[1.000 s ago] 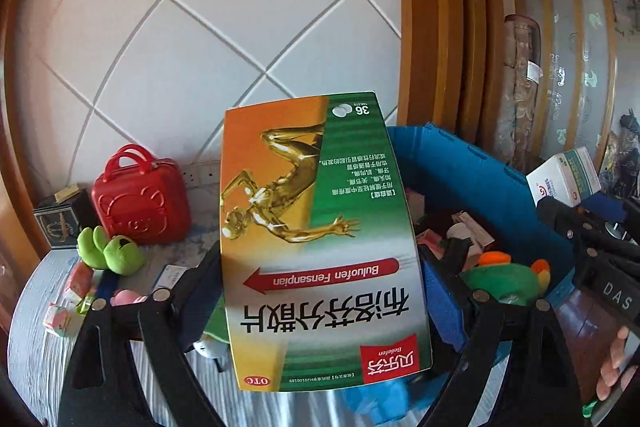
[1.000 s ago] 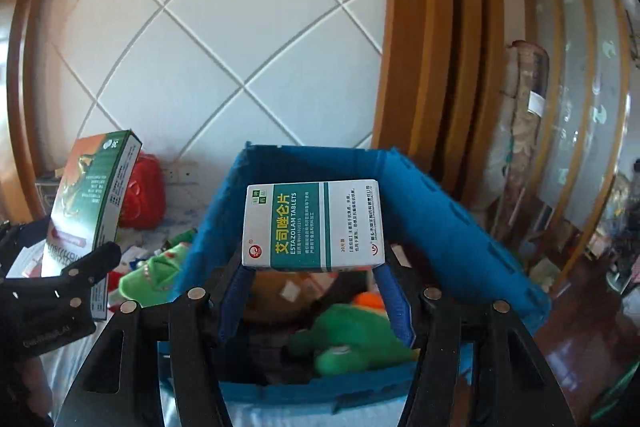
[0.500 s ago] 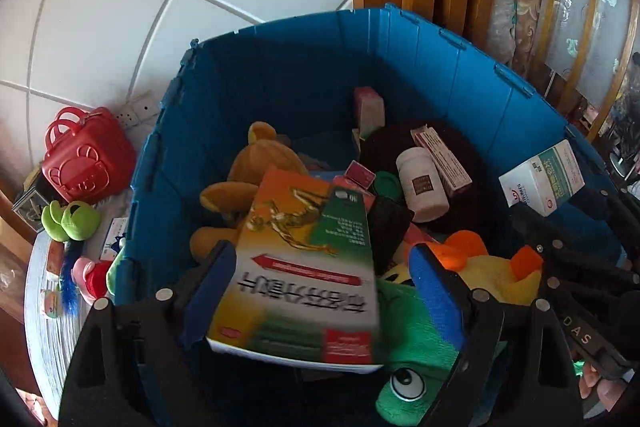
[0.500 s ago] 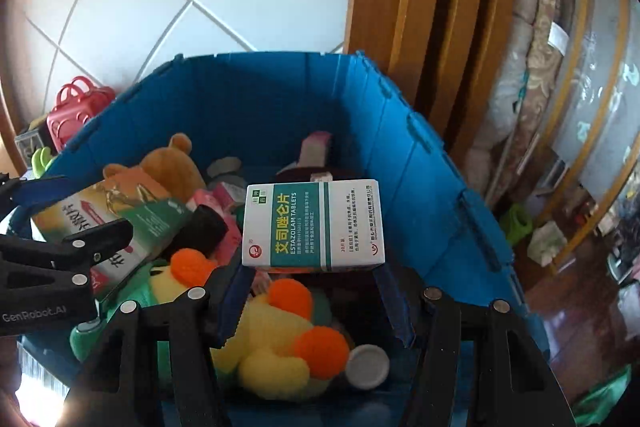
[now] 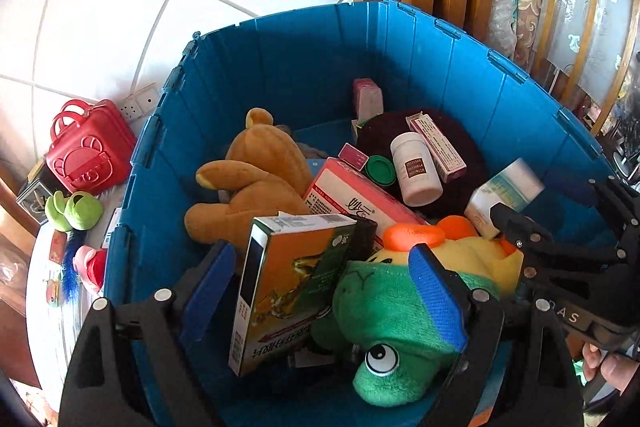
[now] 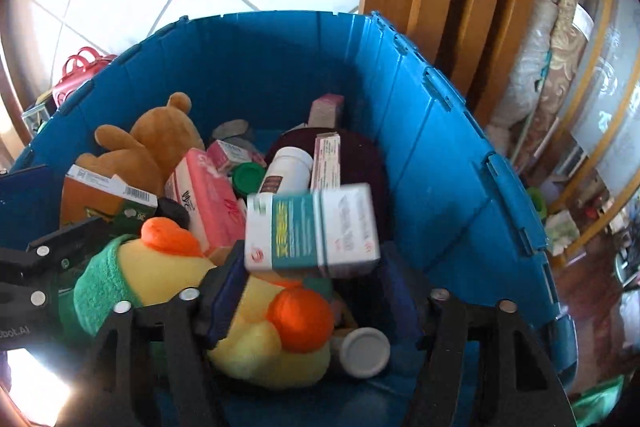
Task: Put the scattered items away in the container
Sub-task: 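Lower both boxes into the crate and open both tools, then withdraw both tools from the crate back toward the table, then grasp the pink Kotex pad pack with left tool while right tool grasps the pink tissue pack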
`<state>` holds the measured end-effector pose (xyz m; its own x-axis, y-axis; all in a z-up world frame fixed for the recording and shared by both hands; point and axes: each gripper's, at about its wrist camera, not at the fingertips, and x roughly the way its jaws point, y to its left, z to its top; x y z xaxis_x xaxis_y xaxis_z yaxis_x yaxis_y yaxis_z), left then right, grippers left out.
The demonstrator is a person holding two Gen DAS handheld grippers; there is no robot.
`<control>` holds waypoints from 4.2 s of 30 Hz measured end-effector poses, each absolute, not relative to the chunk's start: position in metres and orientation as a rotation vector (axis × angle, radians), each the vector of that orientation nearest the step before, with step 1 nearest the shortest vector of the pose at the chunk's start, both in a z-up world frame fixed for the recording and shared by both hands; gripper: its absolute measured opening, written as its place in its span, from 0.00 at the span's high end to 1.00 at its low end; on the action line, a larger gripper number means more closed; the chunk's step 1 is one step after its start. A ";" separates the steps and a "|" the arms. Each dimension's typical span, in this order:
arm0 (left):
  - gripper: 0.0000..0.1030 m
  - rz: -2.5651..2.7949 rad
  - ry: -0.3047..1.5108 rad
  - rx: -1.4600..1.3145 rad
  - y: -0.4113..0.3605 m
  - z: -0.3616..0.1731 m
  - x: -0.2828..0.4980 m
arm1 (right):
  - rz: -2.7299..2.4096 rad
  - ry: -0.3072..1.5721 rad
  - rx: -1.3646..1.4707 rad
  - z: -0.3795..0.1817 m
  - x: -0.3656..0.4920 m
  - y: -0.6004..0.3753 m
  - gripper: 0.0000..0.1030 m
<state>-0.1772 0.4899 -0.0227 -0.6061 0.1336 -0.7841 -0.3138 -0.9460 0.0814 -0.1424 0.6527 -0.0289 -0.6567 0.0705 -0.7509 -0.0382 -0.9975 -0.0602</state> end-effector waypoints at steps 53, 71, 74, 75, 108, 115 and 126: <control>0.13 3.132 -0.175 -1.141 -0.040 -0.014 -0.032 | 3.109 -0.247 -1.099 0.020 -0.064 0.228 0.00; 0.12 3.216 -0.309 -1.487 -0.144 -0.061 -0.067 | 3.143 -0.202 -1.370 -0.041 -0.171 0.187 0.00; 0.12 3.201 -0.311 -1.492 -0.165 -0.067 -0.076 | 3.135 -0.202 -1.385 -0.045 -0.178 0.168 0.00; 0.12 3.192 -0.306 -1.490 -0.172 -0.069 -0.079 | 3.131 -0.201 -1.388 -0.046 -0.180 0.161 0.00; 0.13 2.655 -0.219 -1.811 -0.346 -0.275 -0.340 | 2.957 -0.186 -1.798 -0.179 -0.351 -0.170 0.00; 0.22 2.765 -0.276 -1.801 -0.393 -0.294 -0.361 | 2.960 -0.253 -1.823 -0.201 -0.396 -0.220 0.00; 0.22 2.811 -0.282 -1.810 -0.441 -0.307 -0.385 | 2.899 -0.444 -1.732 -0.249 -0.445 -0.294 0.00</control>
<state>-0.3849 -0.4408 -0.3068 -0.4019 -0.0877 -0.9115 0.2668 -0.9634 -0.0250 -0.4447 -0.2938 -0.2488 -0.4570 -0.0922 -0.8847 0.3530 -0.9317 -0.0852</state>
